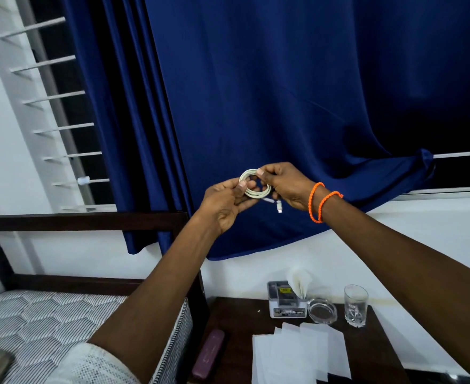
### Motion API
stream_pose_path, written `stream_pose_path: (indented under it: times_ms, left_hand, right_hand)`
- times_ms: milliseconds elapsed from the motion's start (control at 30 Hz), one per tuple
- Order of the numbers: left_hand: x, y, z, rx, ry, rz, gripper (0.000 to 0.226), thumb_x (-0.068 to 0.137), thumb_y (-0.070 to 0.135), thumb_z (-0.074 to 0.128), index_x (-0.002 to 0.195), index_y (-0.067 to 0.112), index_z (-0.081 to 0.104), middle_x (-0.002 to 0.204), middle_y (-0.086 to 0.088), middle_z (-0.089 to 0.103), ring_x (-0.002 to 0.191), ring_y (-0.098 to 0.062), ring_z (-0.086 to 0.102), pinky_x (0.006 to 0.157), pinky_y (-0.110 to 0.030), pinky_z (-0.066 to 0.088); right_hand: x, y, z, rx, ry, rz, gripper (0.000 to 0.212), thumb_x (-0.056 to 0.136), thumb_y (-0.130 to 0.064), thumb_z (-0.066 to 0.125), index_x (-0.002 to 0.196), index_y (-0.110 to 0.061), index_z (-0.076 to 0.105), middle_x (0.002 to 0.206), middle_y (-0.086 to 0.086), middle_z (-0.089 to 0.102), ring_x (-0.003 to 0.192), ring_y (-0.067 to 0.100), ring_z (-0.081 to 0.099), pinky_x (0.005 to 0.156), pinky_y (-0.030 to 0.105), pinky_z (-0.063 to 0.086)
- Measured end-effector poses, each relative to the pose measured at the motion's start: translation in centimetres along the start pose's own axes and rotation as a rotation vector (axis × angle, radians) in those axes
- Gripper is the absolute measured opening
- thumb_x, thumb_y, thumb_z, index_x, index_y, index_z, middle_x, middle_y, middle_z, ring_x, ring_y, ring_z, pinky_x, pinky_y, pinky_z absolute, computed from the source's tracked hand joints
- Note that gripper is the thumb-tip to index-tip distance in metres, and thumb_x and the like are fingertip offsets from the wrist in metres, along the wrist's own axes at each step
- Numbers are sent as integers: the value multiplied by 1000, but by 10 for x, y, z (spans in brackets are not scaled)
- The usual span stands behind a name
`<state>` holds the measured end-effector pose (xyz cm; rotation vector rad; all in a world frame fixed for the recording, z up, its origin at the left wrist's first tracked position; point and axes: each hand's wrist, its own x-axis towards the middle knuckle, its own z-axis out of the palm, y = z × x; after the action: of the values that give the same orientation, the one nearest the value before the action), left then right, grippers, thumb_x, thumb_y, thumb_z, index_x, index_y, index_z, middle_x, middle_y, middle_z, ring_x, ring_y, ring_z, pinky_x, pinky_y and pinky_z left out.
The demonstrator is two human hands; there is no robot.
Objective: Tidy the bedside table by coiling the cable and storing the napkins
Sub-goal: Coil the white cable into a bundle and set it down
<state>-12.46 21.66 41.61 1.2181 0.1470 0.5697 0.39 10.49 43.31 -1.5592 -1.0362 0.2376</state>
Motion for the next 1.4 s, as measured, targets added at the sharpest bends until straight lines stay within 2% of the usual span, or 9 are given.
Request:
stream_pose_path:
  times_ms: [233, 400, 533, 833, 933, 1033, 1100, 1233, 1400]
  left_hand:
    - [0, -2, -3, 103, 125, 51, 17, 99, 0, 57, 110, -9, 67, 91, -15, 69, 95, -31, 71, 75, -40, 65]
    - [4, -4, -9, 120, 191, 56, 14, 99, -1, 58, 107, -8, 68, 89, -17, 69, 83, -27, 74, 68, -36, 65]
    - [10, -15, -10, 186, 270, 91, 15, 97, 0, 62, 107, -8, 70, 86, -15, 71, 82, -27, 74, 73, -39, 64]
    - [10, -25, 0, 121, 306, 70, 10, 96, 1, 63, 92, -2, 71, 81, -14, 72, 75, -24, 75, 68, -38, 64]
    - [10, -23, 0, 103, 298, 44, 10, 97, 1, 62, 96, -6, 69, 82, -15, 71, 72, -24, 76, 67, -39, 64]
    - [9, -21, 1, 97, 280, 20, 12, 98, 0, 60, 100, -9, 68, 79, -14, 69, 73, -26, 74, 68, -39, 63]
    - [10, -19, 1, 96, 283, 12, 11, 98, -1, 60, 98, -8, 68, 77, -13, 69, 72, -26, 74, 65, -38, 63]
    - [11, -15, 0, 105, 297, -8, 8, 96, -3, 60, 95, -6, 68, 76, -13, 69, 63, -21, 73, 63, -38, 63]
    - [13, -12, 0, 118, 291, -6, 9, 97, -1, 61, 94, -5, 69, 76, -13, 69, 61, -18, 73, 63, -37, 63]
  right_hand:
    - [-6, 2, -18, -104, -123, 44, 26, 103, -19, 54, 109, -1, 71, 80, 4, 64, 66, 5, 56, 57, 19, 43]
    - [-11, 10, -30, -163, -132, 94, 17, 99, -12, 61, 102, 1, 72, 81, 11, 65, 70, 14, 59, 55, 22, 51]
    - [-15, 6, -33, 57, -99, 179, 5, 94, 1, 64, 91, 2, 67, 74, 14, 67, 58, 18, 66, 54, 26, 57]
    - [-17, 1, -9, 527, 164, 267, 19, 90, 16, 60, 89, -2, 53, 83, 18, 63, 76, 30, 69, 60, 35, 64]
    - [-16, 4, 0, 327, 288, 136, 21, 86, 10, 70, 90, -4, 55, 76, 15, 64, 70, 27, 69, 60, 34, 64]
    - [-13, 10, 5, -164, 434, -113, 20, 81, -2, 76, 89, -12, 61, 67, 3, 69, 60, 8, 65, 61, 18, 55]
    - [-14, 10, 7, -301, 449, -243, 20, 80, -7, 76, 90, -17, 61, 65, -3, 68, 57, 0, 61, 61, 12, 49]
    - [-19, 13, 9, -474, 383, -418, 27, 84, -13, 71, 105, -26, 59, 71, -8, 64, 72, 10, 60, 71, 34, 55]
    - [-25, 9, 13, -533, 442, -523, 31, 88, -14, 68, 115, -26, 58, 77, -13, 57, 81, 9, 53, 74, 36, 53]
